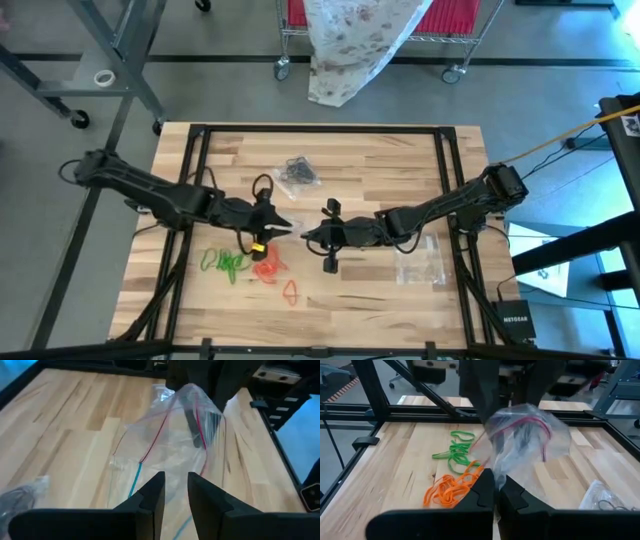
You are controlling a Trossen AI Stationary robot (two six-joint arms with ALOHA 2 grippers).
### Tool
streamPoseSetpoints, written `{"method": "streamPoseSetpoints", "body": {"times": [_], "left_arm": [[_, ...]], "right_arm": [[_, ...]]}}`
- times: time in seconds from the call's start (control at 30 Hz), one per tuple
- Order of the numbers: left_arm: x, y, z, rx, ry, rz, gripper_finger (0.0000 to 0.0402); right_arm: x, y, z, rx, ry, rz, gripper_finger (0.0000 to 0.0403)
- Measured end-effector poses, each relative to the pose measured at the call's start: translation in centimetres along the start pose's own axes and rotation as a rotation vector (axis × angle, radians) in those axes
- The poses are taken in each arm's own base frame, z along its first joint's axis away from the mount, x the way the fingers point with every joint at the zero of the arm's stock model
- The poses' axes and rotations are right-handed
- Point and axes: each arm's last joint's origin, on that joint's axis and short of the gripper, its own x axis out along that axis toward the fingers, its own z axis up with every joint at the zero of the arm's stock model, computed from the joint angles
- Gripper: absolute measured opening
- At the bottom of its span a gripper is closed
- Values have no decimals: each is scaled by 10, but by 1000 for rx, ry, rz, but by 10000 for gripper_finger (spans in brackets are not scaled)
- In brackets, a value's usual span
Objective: Sort rubber bands
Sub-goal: Open the transparent zip bag
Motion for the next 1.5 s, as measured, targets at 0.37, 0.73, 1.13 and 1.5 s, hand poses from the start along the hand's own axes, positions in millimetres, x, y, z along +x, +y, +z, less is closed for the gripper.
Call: {"method": "streamPoseSetpoints", "body": {"times": [0.37, 0.73, 1.13, 1.5], "left_arm": [[34, 7, -10, 13, 54, 58, 76], [45, 21, -8, -84, -69, 463, 76], [-17, 4, 8, -16, -86, 55, 76], [-26, 17, -11, -130, 106, 148, 82]], "right_arm": [[-2, 6, -1, -99, -5, 17, 0], [6, 13, -11, -70, 21, 66, 0], [8, 10, -15, -35, 47, -41, 0], [9, 9, -16, -57, 47, -60, 0]]}}
